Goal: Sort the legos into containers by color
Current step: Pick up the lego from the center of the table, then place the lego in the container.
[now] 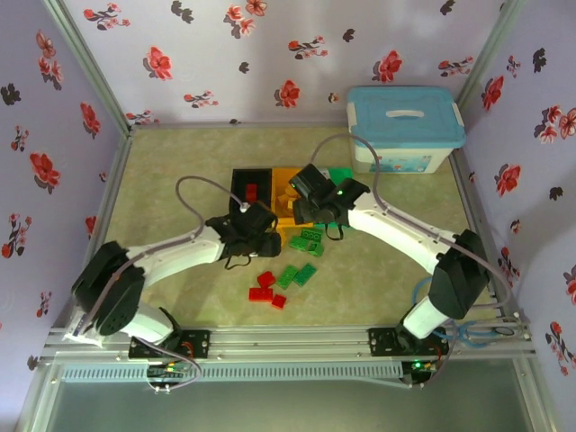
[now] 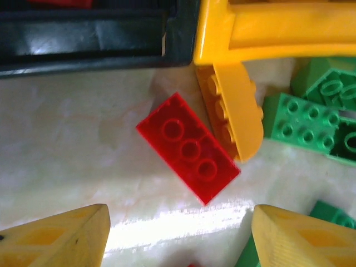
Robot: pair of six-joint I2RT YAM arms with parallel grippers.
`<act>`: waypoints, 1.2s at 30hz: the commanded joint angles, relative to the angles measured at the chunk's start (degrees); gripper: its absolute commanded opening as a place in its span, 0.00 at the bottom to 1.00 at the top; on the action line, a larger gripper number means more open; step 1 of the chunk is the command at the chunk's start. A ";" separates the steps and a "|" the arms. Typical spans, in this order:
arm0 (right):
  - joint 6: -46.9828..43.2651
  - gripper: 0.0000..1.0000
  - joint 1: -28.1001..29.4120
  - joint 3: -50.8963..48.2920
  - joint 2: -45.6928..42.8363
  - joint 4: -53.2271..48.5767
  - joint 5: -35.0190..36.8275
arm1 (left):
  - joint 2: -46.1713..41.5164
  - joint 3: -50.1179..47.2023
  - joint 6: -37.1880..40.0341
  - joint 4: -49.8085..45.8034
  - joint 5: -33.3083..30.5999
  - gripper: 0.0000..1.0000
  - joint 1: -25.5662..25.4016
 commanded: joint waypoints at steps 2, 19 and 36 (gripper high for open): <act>1.83 0.75 -1.64 -3.70 -5.52 1.62 1.70 | 5.15 3.59 0.26 0.69 1.55 0.66 1.76; 2.18 0.75 -4.03 -8.13 -9.90 2.48 1.33 | 14.70 5.91 -2.21 -0.58 2.71 0.46 3.73; 2.81 0.72 -4.04 -7.21 -8.57 3.84 -2.05 | -12.68 7.41 5.92 -8.65 -0.98 0.30 15.36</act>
